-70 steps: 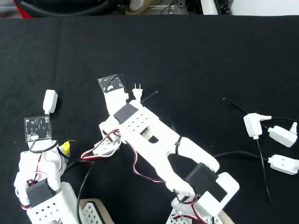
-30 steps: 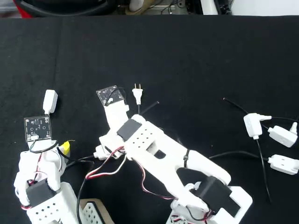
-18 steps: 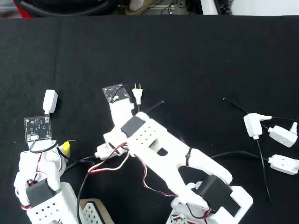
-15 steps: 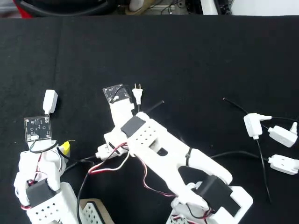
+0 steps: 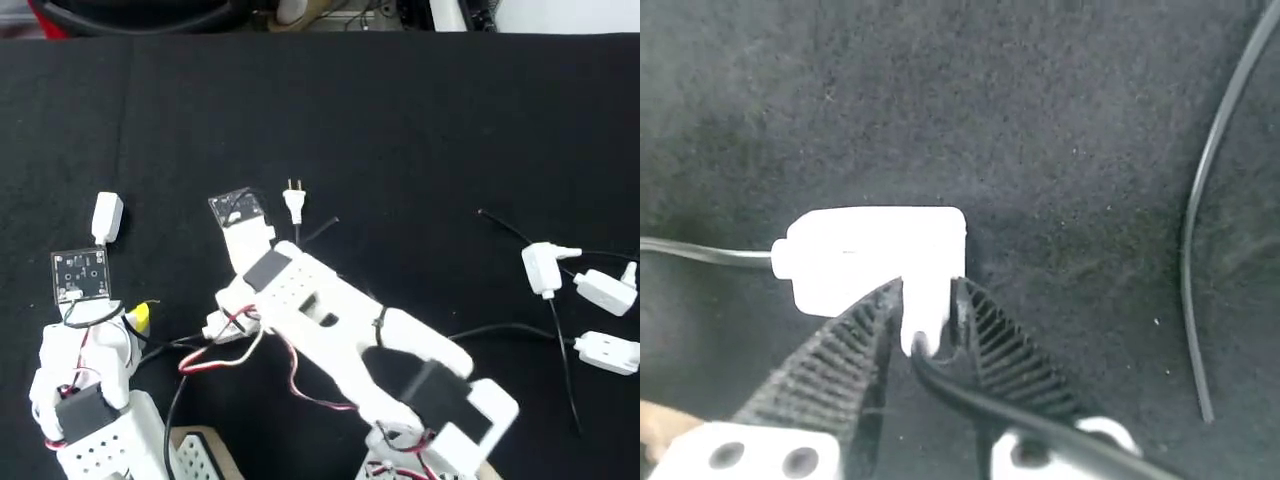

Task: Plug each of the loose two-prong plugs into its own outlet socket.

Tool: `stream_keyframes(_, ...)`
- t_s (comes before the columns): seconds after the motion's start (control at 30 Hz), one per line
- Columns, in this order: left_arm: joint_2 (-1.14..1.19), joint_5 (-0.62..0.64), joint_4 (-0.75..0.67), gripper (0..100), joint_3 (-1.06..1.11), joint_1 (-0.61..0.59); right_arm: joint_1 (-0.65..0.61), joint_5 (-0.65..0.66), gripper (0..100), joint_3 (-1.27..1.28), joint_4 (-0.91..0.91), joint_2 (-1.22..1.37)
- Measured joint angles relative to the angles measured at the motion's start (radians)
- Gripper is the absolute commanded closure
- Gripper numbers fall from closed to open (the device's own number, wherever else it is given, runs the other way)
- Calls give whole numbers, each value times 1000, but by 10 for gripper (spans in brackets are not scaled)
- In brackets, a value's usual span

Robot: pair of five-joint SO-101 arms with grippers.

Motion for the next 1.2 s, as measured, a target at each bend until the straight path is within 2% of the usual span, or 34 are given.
stream_keyframes(0.23, 0, 0, 0, 701, 0, 0, 12, 60, 986, -63, 126, 20)
stream_keyframes(0.4, 0, 0, 0, 701, 0, 0, 150, 180, 986, -41, 216, -40)
stream_keyframes(0.63, 0, 0, 0, 701, 0, 0, 471, 422, 986, -41, 310, -112)
stream_keyframes(0.83, 0, 0, 0, 701, 0, 0, 806, 671, 986, -41, 319, -178)
stream_keyframes(1.03, 0, 0, 0, 701, 0, 0, 1198, 953, 986, -40, 143, -183)
stream_keyframes(1.2, 0, 0, 0, 701, 0, 0, 1433, 1066, 986, -58, -31, -183)
